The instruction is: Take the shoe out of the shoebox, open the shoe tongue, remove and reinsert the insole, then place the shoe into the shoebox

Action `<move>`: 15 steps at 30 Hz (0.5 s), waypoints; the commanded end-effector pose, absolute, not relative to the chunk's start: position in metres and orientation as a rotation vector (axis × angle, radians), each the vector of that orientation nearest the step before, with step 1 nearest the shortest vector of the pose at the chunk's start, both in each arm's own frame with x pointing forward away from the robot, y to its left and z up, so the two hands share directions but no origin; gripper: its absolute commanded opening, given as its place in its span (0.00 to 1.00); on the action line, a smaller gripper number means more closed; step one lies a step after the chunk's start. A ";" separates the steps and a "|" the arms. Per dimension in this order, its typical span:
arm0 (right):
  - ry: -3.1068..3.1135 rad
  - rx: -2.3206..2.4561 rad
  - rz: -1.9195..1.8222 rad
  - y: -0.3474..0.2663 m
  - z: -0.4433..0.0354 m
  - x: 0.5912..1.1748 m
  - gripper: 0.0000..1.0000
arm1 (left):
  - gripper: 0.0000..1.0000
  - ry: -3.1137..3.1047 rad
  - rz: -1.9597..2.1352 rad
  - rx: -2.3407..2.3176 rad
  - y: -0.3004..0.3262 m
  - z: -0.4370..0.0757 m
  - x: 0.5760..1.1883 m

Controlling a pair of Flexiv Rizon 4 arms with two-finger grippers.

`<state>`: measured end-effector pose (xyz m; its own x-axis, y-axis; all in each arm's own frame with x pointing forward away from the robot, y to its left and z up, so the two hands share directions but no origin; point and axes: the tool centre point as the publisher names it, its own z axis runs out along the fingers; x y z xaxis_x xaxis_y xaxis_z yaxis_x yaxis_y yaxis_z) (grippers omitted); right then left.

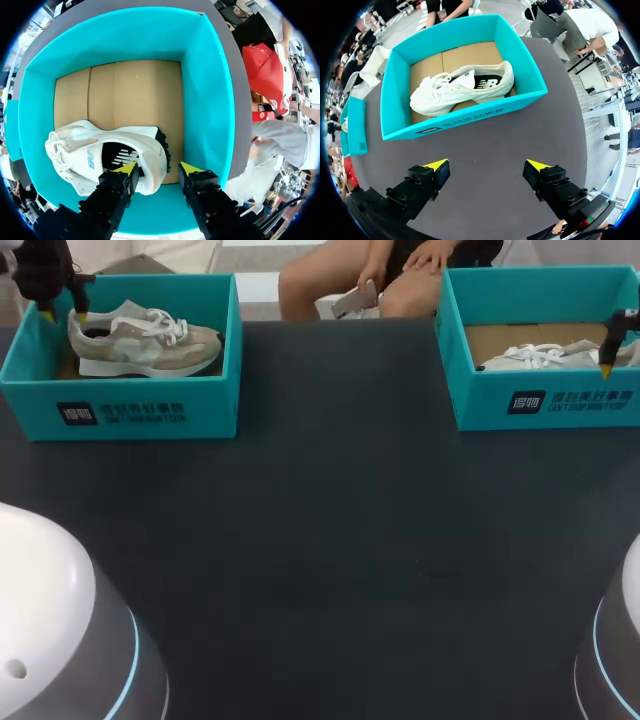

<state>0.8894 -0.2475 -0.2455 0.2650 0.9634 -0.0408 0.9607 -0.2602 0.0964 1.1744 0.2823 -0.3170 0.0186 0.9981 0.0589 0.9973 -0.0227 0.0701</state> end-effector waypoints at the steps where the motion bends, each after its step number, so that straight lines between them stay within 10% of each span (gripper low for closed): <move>1: 1.844 2.416 0.042 -0.247 -0.246 0.889 1.00 | 0.44 2.181 0.123 2.245 0.287 -0.323 1.187; 15: 1.844 2.416 0.042 -0.247 -0.246 0.889 1.00 | 0.44 2.148 0.106 2.303 0.281 -0.344 1.197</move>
<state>0.8894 -0.2476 -0.2455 0.2651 0.9634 -0.0408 0.9607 -0.2603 0.0964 1.1880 0.2809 -0.3390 0.0667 0.9962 0.0555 0.9963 -0.0695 0.0511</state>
